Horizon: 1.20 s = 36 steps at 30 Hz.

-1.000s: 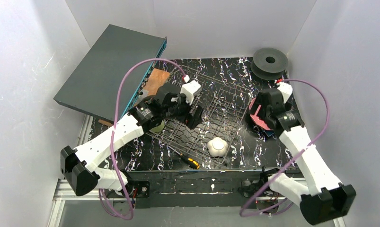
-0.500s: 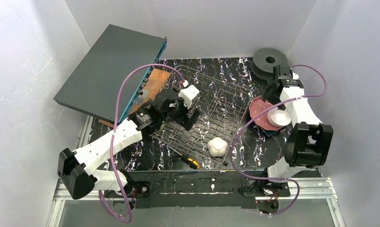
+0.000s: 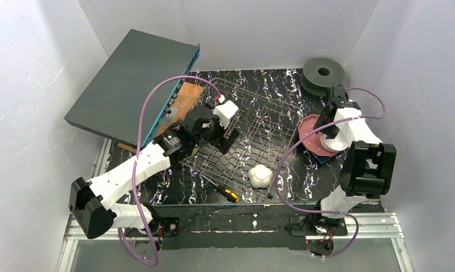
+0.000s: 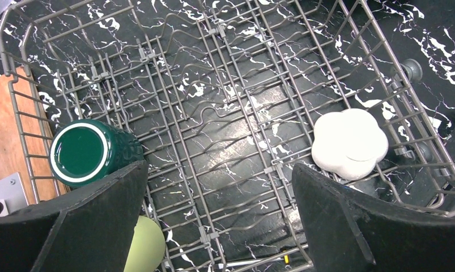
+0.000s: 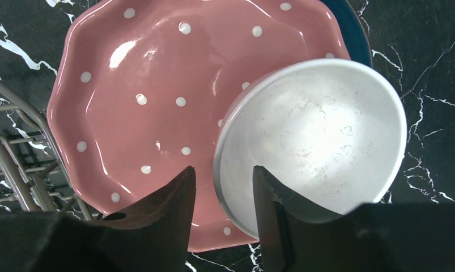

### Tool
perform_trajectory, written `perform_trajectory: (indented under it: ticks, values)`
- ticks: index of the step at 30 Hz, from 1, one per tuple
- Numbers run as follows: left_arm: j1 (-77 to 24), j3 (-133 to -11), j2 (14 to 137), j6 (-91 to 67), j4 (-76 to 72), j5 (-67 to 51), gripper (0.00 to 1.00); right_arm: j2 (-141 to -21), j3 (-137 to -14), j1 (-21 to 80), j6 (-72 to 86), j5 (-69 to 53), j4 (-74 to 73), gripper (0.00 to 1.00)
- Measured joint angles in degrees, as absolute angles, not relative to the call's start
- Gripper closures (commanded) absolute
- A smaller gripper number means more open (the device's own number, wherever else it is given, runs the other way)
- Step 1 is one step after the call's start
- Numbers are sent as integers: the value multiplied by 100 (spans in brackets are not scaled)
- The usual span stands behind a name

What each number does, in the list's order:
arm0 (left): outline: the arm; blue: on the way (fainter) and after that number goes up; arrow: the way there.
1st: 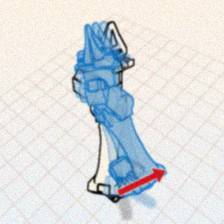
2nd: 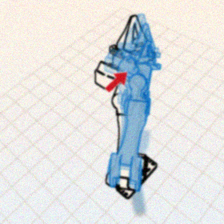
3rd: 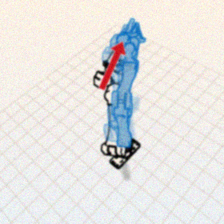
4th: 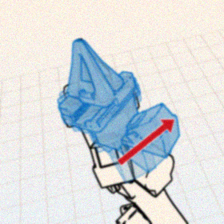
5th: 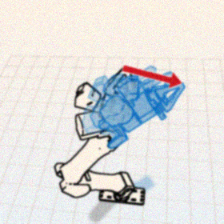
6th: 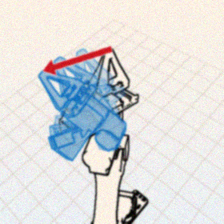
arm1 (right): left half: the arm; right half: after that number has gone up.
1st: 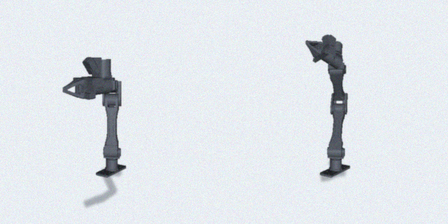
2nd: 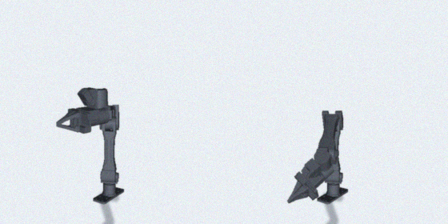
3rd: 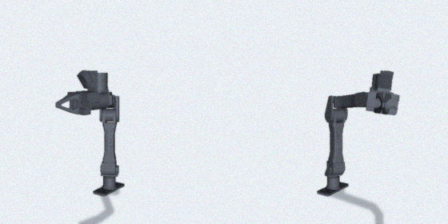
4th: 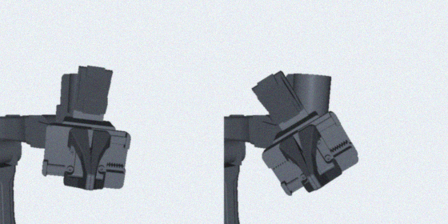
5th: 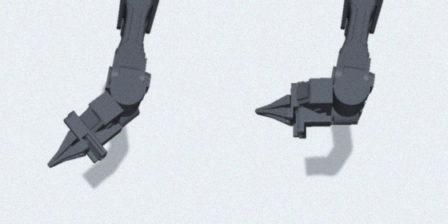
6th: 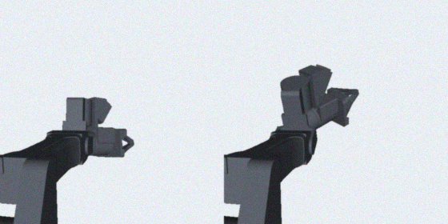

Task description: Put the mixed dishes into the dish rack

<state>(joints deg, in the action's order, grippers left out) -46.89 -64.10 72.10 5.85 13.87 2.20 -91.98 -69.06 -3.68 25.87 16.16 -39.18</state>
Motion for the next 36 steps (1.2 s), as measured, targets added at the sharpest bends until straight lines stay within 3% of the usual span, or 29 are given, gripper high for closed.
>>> perform_trajectory:
  ticks: [20, 30, 36]
  values:
    - [-4689, -6257, 7404, 690, 1282, 458, 1, -8689, -6200, -368, 2637, 1636, -3085, 95]
    - [-4689, -6257, 7404, 685, 1258, 454, 1, -7017, -5951, -143, 2628, 1439, -2985, 99]
    - [-4689, -6257, 7404, 690, 1251, 454, 1, -5940, -5655, 351, 2554, 327, -2888, 99]
